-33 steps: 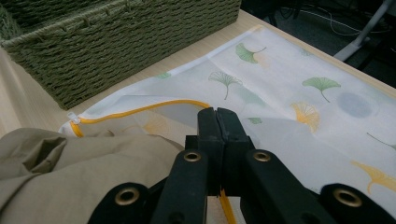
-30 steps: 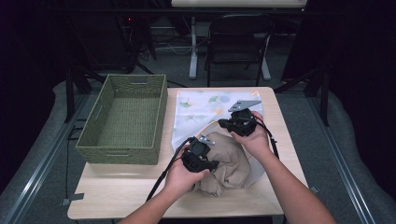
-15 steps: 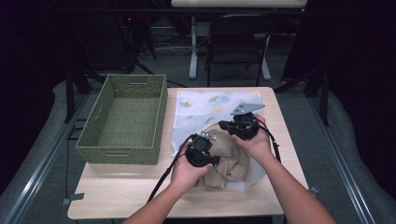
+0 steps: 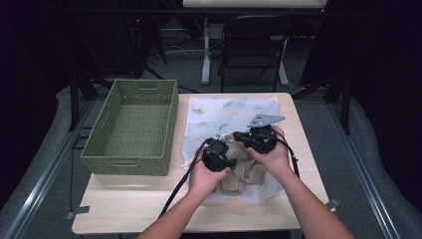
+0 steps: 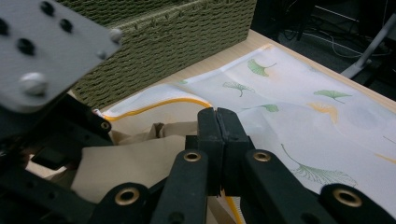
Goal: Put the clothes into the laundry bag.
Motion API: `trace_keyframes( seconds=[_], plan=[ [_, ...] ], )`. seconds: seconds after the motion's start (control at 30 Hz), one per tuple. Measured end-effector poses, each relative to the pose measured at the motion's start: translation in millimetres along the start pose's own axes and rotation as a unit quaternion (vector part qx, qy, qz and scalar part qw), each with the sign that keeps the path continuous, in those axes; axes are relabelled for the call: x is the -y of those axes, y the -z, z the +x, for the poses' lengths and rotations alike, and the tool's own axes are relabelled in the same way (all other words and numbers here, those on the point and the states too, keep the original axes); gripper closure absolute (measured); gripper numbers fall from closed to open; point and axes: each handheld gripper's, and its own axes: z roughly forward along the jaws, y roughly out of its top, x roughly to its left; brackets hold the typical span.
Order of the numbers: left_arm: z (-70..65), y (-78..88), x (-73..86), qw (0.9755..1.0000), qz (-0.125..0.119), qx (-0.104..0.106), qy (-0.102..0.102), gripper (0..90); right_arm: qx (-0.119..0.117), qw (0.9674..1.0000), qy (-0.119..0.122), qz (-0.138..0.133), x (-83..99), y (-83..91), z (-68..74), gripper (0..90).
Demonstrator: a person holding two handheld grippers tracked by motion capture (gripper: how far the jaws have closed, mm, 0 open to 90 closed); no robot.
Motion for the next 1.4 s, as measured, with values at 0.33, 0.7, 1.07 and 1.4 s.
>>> trace_keyframes(
  seconds=[0.33, 0.7, 1.07, 1.4],
  plan=[
    [8.4, -11.7, -3.7, 0.9996, -0.009, -0.016, 0.02, 70.3, 0.005, 0.9999, 0.002, -0.01, 5.0, 4.7, 2.2, 89.8],
    [14.7, -24.2, -4.2, 0.999, -0.015, -0.034, 0.025, 70.3, 0.009, 0.9996, -0.007, -0.025, 14.2, 7.1, 2.9, 89.8],
    [17.7, -36.7, -4.1, 0.9979, -0.023, -0.051, 0.032, 70.4, 0.011, 0.9998, -0.003, -0.017, 18.7, 2.6, 4.7, 89.8],
    [16.3, -47.4, -2.3, 0.9983, -0.016, -0.051, 0.025, 67.4, 0.016, 0.9997, -0.015, -0.015, 23.5, 1.1, -1.1, 89.8]
  ],
)
